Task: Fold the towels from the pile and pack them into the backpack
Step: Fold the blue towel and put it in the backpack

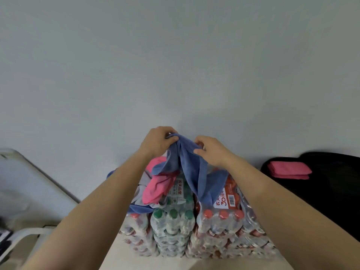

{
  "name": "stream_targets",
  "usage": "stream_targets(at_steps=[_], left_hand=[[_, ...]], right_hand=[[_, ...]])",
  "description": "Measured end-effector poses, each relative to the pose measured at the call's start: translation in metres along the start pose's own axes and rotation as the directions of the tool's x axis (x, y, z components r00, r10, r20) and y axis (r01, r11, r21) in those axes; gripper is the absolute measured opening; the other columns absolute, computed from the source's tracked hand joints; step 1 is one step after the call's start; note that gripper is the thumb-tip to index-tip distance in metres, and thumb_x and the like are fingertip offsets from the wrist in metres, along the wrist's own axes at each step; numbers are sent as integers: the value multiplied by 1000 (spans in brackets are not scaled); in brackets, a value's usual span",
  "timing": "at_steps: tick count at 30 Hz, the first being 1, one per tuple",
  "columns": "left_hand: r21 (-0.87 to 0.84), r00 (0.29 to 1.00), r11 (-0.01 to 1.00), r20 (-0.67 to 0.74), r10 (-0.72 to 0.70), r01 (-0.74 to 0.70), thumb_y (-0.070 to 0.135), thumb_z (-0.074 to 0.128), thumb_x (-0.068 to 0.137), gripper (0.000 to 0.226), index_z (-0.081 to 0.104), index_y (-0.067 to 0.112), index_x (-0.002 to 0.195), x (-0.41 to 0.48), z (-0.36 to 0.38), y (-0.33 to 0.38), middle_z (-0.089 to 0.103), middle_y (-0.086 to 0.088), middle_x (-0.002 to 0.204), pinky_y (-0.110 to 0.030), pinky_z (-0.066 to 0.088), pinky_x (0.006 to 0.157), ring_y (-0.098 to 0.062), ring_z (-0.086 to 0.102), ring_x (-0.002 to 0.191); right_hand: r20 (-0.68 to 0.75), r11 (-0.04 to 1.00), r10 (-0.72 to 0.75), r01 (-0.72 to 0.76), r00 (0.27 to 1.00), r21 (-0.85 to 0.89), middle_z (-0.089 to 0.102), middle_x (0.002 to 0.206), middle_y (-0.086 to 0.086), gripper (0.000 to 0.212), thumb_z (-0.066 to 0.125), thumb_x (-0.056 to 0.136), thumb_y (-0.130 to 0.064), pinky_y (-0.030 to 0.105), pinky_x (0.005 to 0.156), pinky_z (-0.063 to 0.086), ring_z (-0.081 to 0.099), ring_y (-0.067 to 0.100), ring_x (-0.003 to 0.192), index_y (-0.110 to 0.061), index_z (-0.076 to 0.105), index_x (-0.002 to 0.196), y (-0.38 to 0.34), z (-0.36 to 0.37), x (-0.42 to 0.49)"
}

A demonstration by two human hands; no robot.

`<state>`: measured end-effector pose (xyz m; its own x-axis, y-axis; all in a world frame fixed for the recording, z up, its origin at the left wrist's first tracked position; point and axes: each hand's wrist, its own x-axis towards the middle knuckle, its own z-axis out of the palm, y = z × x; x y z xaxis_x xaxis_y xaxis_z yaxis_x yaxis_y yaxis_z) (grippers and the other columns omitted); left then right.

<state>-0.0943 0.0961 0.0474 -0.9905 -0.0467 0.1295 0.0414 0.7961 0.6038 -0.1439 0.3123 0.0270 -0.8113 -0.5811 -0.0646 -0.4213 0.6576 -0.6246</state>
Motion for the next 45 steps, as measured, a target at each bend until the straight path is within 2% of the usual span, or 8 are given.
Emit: stream_targets(at_steps=[8, 13, 20, 25, 30, 33, 38, 45], left_hand=[[36, 980, 997, -189, -64, 72, 25, 58, 91, 14, 71, 27, 91, 15, -37, -11, 70, 6, 83, -29, 48, 68, -16, 62, 78], [77, 932, 975, -316, -176, 210, 33, 54, 90, 15, 69, 34, 89, 19, -54, -27, 67, 12, 80, -30, 49, 65, -16, 61, 76], [125, 915, 928, -255, -312, 351, 33, 52, 92, 14, 65, 33, 87, 18, -41, -44, 68, 0, 84, -31, 47, 62, -24, 61, 76], [221, 930, 904, -123, -345, 365, 32, 52, 93, 14, 66, 34, 92, -5, -6, -65, 69, -2, 91, -32, 46, 64, -25, 61, 80], [243, 899, 865, -144, -415, 438, 29, 49, 95, 19, 67, 32, 100, -16, 18, -78, 69, -7, 96, -32, 46, 62, -30, 63, 80], [254, 859, 822, -198, -472, 510, 28, 48, 95, 21, 67, 30, 102, -18, 21, -82, 67, -8, 95, -33, 45, 62, -30, 60, 77], [246, 825, 789, -233, -516, 563, 25, 48, 95, 20, 67, 26, 103, -17, 26, -84, 59, -5, 87, -33, 40, 61, -28, 54, 73], [67, 865, 864, -104, -491, 499, 36, 59, 93, 31, 52, 21, 119, -24, 49, -76, 70, -10, 92, -36, 51, 68, -27, 63, 77]], right_hand=[[52, 993, 118, -117, 992, -22, 62, 94, -4, 3, 53, 98, -23, 33, 78, 47, 59, 19, 87, -24, 55, 101, 35, 2, -2], [-49, 992, 106, -109, 993, -60, 60, 75, -3, 11, 52, 99, -29, 31, 65, 39, 56, 20, 75, -26, 54, 89, 29, -30, 5], [-100, 990, -4, -11, 995, -143, 58, 75, -9, 7, 55, 97, -27, 29, 63, 39, 54, 11, 71, -22, 58, 94, 7, -65, 13], [59, 991, 95, -89, 994, -100, 62, 78, -7, 12, 65, 92, -36, 28, 65, 43, 57, 10, 72, -24, 64, 89, 48, -25, -6], [256, 956, 179, -107, 950, -274, 60, 71, 2, 27, 62, 93, -27, 34, 66, 41, 52, 21, 69, -21, 54, 67, 81, 16, -25], [188, 948, 202, -144, 961, -285, 54, 73, -5, 30, 58, 97, -23, 33, 66, 39, 52, 21, 74, -27, 48, 69, 93, 17, -31], [4, 907, 314, -298, 950, -297, 62, 95, 2, 13, 51, 99, -32, 34, 73, 45, 55, 24, 85, -20, 58, 97, 125, -2, -34], [-183, 867, 432, -463, 883, -187, 68, 84, 4, 24, 62, 91, -40, 39, 71, 54, 63, 28, 79, -19, 59, 80, 130, 3, -52]])
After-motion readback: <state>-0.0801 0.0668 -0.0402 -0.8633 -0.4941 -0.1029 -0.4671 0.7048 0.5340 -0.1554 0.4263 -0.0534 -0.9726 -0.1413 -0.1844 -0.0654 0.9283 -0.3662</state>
